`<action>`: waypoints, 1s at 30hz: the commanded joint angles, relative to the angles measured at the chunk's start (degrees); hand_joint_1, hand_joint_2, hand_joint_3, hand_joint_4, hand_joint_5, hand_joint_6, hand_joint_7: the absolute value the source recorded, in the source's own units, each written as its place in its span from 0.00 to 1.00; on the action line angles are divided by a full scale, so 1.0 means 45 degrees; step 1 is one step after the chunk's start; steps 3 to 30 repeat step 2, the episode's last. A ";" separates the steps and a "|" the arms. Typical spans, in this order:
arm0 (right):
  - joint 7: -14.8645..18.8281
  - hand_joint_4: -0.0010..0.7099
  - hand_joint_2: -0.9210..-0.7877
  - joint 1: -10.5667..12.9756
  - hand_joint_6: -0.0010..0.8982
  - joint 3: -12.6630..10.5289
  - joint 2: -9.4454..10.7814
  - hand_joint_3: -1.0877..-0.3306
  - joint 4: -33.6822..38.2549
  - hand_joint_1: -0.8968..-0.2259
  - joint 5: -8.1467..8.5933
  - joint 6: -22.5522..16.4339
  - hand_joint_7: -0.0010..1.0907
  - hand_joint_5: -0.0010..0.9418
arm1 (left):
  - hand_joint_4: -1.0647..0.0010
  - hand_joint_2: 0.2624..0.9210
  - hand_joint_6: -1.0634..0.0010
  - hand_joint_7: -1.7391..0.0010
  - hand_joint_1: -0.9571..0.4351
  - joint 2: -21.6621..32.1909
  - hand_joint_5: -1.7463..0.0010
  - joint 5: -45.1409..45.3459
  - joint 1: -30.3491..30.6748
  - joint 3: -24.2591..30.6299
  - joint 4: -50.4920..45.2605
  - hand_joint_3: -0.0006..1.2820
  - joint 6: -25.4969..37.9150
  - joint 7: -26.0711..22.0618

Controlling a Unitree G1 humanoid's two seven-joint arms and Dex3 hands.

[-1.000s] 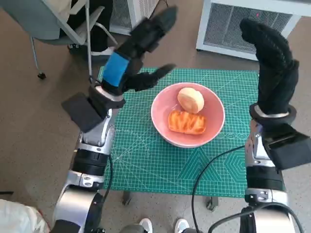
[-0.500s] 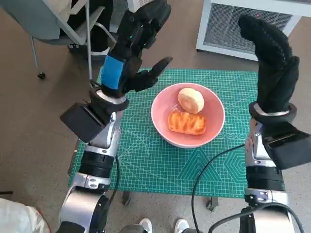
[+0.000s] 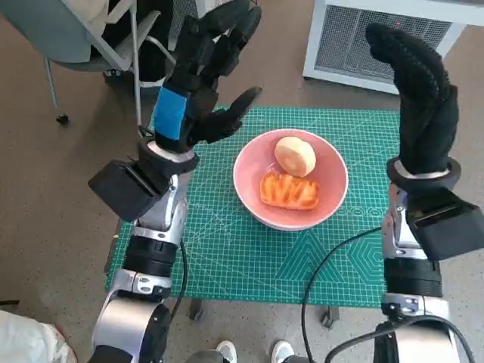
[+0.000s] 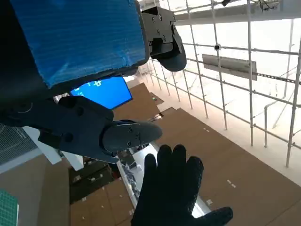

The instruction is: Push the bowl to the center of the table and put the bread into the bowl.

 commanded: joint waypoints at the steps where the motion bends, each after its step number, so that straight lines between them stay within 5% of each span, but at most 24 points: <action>1: -0.0014 0.45 0.00 0.0022 0.07 0.0035 -0.0078 0.45 -0.0097 0.36 -0.0027 0.0184 0.52 0.00 | 0.67 1.00 1.00 0.51 0.37 0.0035 0.99 -0.0144 0.0131 0.0024 -0.0185 0.33 -0.0057 -0.0104; 30: -0.0014 0.45 0.00 0.0022 0.07 0.0034 -0.0086 0.45 -0.0121 0.37 -0.0031 0.0201 0.52 0.00 | 0.67 1.00 1.00 0.51 0.37 0.0049 0.99 -0.0145 0.0141 0.0025 -0.0190 0.33 -0.0059 -0.0120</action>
